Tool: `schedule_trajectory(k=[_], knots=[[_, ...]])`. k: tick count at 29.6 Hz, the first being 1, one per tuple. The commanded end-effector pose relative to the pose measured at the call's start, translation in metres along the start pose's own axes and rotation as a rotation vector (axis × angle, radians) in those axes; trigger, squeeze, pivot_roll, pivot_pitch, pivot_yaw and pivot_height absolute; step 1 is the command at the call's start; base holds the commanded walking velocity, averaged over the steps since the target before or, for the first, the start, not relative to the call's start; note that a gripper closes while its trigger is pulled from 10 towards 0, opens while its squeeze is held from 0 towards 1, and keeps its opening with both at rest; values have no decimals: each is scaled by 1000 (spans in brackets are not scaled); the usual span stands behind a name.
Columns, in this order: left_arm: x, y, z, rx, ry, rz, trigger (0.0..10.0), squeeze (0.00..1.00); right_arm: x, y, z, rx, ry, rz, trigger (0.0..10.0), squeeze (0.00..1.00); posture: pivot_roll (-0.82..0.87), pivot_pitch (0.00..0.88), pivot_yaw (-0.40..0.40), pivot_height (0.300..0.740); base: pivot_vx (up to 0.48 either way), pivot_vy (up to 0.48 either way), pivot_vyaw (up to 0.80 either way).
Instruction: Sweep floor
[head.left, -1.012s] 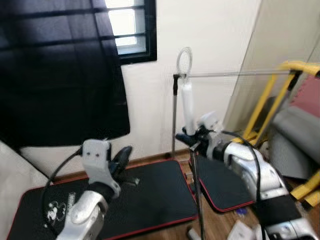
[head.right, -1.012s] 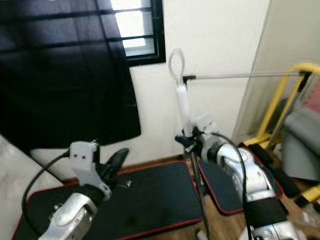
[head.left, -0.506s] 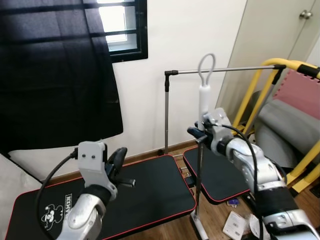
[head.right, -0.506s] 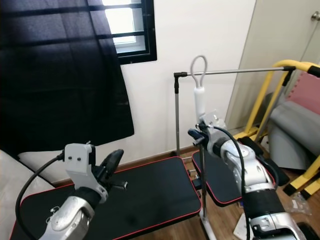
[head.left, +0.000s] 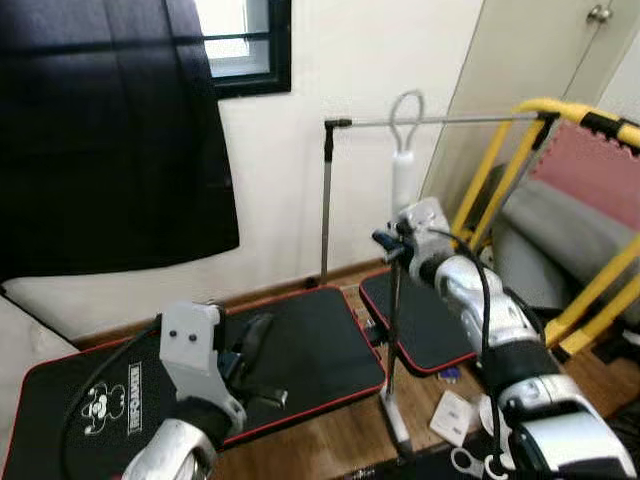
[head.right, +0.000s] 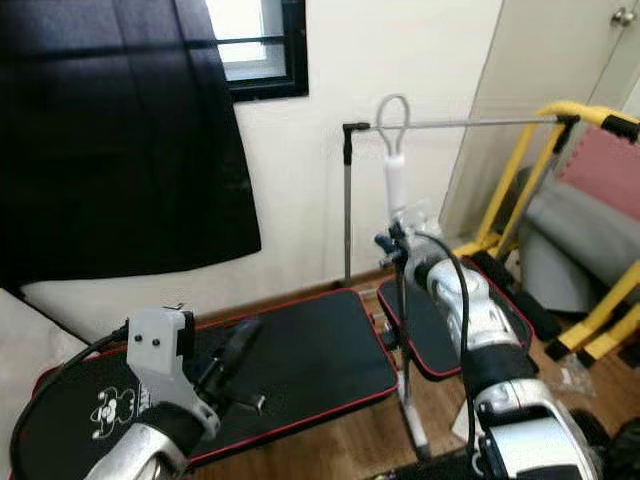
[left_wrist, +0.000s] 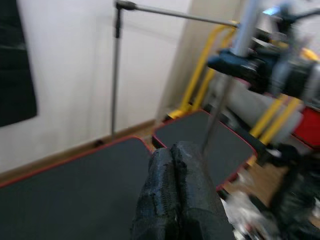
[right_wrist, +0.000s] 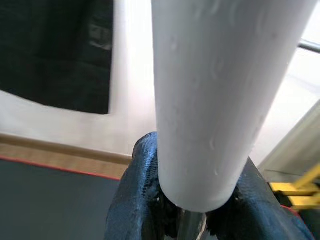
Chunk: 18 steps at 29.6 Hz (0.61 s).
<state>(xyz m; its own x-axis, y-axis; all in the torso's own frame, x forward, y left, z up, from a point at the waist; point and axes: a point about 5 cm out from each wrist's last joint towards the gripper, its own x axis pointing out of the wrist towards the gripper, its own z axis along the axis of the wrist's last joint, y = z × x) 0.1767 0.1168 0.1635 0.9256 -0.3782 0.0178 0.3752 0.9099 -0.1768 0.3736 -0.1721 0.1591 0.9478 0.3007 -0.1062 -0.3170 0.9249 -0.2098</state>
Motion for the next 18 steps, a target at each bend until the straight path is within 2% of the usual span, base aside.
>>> schedule_trajectory(k=[1, 8, 18], knots=[[-4, -15, 2, 8, 21, -112, 10000, 0, 3, -11, 14, -25, -65, -56, 10000, 0, 32, 186, -76, 740, 0, 0, 0], [-6, -16, 7, 2, 28, -102, 10000, 0, 7, -14, 16, -29, -88, -64, 10000, 0, 40, 213, -73, 740, 0, 0, 0], [-8, -16, 7, -1, 44, -85, 10000, 0, 10, -14, 18, -19, -117, -66, 10000, 0, 42, 208, -78, 740, 0, 0, 0]])
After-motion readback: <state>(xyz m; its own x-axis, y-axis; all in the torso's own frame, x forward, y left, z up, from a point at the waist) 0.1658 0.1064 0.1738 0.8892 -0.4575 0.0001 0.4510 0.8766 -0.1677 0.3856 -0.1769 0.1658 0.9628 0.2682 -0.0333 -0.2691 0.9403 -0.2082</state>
